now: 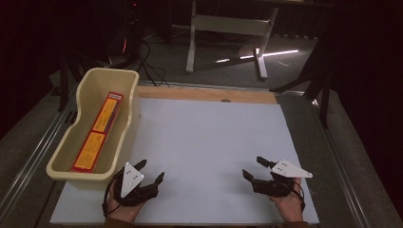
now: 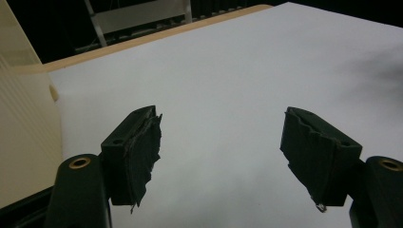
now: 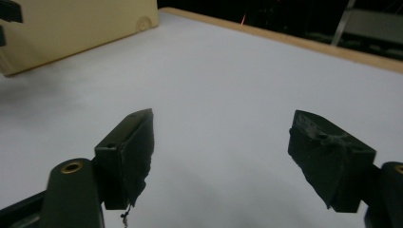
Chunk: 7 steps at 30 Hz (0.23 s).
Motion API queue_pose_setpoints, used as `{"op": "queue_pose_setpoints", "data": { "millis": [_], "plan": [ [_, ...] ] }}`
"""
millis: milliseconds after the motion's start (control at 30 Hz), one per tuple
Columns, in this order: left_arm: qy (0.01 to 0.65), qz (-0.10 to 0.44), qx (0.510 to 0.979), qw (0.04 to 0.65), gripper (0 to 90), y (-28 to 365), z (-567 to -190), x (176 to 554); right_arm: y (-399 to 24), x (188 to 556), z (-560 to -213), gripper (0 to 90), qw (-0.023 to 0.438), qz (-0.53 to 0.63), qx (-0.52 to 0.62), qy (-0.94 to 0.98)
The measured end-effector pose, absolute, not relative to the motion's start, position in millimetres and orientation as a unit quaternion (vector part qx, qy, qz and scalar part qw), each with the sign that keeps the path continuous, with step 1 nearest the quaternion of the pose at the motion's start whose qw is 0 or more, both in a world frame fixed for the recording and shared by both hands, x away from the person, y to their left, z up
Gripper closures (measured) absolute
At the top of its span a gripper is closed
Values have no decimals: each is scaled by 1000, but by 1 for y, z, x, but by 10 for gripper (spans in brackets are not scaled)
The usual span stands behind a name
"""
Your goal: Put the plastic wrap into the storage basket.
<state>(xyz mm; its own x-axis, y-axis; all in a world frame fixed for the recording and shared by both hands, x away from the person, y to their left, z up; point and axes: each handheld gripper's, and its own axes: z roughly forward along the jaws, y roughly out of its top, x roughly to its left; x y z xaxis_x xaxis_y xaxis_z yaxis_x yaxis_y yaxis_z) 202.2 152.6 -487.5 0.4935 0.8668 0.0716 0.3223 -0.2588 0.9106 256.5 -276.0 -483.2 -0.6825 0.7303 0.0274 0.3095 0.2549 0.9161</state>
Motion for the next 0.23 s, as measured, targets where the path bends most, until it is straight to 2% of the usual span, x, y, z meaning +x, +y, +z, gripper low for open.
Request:
{"op": "queue_pose_setpoints", "data": {
  "millis": [233],
  "plan": [
    [401,298,740,450,288,148,-489,203,-286,248,-483,226,222,515,323,763]
  ]
}}
